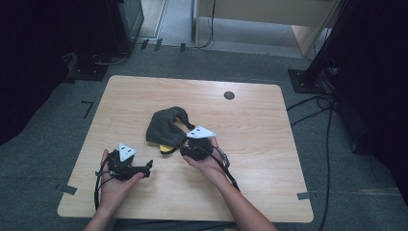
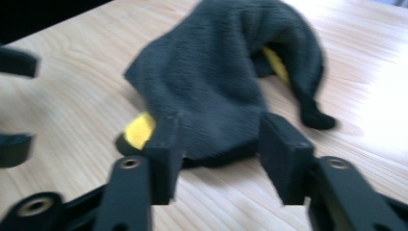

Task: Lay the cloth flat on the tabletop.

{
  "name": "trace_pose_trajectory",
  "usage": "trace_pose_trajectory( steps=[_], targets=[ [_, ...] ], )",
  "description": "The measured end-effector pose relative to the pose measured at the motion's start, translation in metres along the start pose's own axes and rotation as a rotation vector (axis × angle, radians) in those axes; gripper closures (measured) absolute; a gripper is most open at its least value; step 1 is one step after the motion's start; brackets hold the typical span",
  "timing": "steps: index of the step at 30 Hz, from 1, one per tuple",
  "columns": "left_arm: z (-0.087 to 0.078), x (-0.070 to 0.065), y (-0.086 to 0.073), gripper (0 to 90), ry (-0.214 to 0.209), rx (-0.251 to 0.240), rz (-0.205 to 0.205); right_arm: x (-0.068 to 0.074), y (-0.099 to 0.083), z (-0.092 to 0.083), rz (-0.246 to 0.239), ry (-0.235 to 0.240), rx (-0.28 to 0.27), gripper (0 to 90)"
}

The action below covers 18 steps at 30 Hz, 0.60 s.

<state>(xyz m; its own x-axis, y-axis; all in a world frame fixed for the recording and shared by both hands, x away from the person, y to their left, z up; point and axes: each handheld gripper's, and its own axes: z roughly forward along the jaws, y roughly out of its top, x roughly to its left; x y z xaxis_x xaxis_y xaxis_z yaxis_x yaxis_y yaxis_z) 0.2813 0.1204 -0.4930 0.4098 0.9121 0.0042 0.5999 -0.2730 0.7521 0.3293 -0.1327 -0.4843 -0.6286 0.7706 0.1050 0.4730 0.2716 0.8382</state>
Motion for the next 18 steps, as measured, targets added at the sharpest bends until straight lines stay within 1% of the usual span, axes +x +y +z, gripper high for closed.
trace_pose_trajectory(
  steps=[1,2,3,4,5,6,7,8,9,10,11,12,13,14,15,18],
  targets=[
    [0.0,0.0,0.0,0.0,0.0,0.0,0.0,0.0,0.0,0.0,0.0,0.0,0.0,48.5],
    [0.003,0.001,0.006,0.0,-0.003,-0.008,-0.011,0.005,0.001,0.01,-0.011,-0.001,0.021,43.9],
    [0.003,0.001,0.006,0.5,-0.003,-0.008,-0.011,0.005,0.001,0.01,-0.011,-0.001,0.021,43.9],
    [0.006,0.002,0.009,2.8,0.004,-0.02,-0.015,0.009,0.002,0.021,-0.018,-0.006,0.051,43.7],
    [0.007,0.001,0.01,3.0,0.007,-0.025,-0.013,0.009,0.002,0.026,-0.028,-0.016,0.056,45.2],
    [0.007,0.001,0.01,3.1,0.007,-0.025,-0.013,0.009,0.002,0.026,-0.028,-0.016,0.056,45.2],
    [0.007,0.001,0.01,3.1,0.003,-0.028,-0.011,0.01,0.001,0.031,-0.031,-0.025,0.068,46.6],
    [0.007,-0.001,0.008,3.1,-0.001,-0.025,0.002,0.012,-0.001,0.041,-0.046,-0.04,0.103,55.2],
    [0.007,-0.001,0.008,3.1,-0.001,-0.025,0.002,0.012,-0.001,0.041,-0.046,-0.04,0.103,55.2],
    [0.007,-0.002,0.006,3.1,-0.011,-0.023,0.005,0.014,-0.003,0.045,-0.071,-0.049,0.114,66.8],
    [0.007,-0.002,0.006,3.1,-0.011,-0.023,0.005,0.014,-0.003,0.045,-0.071,-0.049,0.114,66.8],
    [0.007,-0.002,0.005,3.5,-0.017,-0.02,0.004,0.013,-0.004,0.045,-0.091,-0.047,0.117,80.1],
    [0.008,-0.003,0.004,3.5,-0.021,-0.018,0.005,0.013,-0.004,0.045,-0.091,-0.047,0.117,80.1],
    [0.008,-0.004,0.004,4.2,-0.022,-0.02,0.007,0.013,-0.004,0.044,-0.1,-0.05,0.118,82.4],
    [0.009,-0.006,0.003,6.2,-0.025,-0.021,0.007,0.011,-0.005,0.042,-0.093,-0.046,0.113,85.4],
    [0.011,-0.013,0.004,6.7,-0.034,-0.024,0.03,0.007,-0.005,0.032,-0.079,-0.035,0.091,86.7]
  ],
)
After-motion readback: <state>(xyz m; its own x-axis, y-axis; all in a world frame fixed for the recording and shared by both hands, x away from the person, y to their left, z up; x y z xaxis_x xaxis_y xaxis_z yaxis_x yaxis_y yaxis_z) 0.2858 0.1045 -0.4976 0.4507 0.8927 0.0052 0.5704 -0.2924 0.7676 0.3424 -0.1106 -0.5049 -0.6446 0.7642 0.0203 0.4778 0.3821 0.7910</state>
